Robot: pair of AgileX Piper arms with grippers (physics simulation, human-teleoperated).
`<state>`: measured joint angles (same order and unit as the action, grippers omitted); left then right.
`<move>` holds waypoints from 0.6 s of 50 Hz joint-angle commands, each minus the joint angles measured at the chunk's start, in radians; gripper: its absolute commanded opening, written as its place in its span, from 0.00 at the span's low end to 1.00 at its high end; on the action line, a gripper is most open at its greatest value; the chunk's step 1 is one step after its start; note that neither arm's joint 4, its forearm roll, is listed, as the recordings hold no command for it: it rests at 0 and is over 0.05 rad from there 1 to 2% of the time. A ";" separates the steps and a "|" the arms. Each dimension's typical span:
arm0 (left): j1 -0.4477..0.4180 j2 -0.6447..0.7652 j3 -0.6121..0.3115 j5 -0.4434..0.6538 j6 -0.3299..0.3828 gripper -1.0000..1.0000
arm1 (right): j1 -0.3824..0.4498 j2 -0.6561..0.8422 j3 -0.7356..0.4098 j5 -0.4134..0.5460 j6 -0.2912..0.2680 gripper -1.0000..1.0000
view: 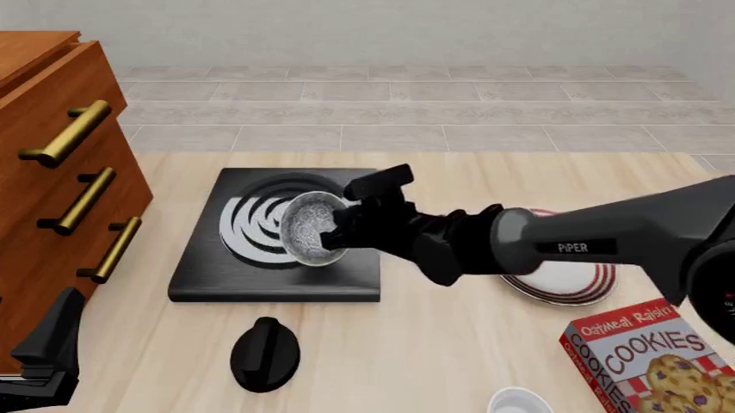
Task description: Pick the akita bowl on the stove and place it on the plate.
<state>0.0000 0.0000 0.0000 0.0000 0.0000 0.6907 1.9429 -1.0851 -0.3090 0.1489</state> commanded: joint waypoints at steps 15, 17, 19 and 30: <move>0.000 0.000 0.000 0.000 0.000 1.00 | -0.134 -0.161 0.209 -0.100 0.023 0.00; 0.000 0.000 0.000 0.000 0.000 1.00 | -0.149 -0.166 0.220 -0.107 0.021 0.00; 0.000 0.000 0.000 0.000 0.000 1.00 | -0.163 -0.181 0.229 -0.104 0.019 0.00; 0.000 0.000 0.000 0.000 0.000 1.00 | -0.233 -0.246 0.260 -0.085 0.014 0.00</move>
<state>0.0000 0.0000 0.0000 0.0000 0.0000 0.5191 1.7636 -0.8629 -0.3991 0.1616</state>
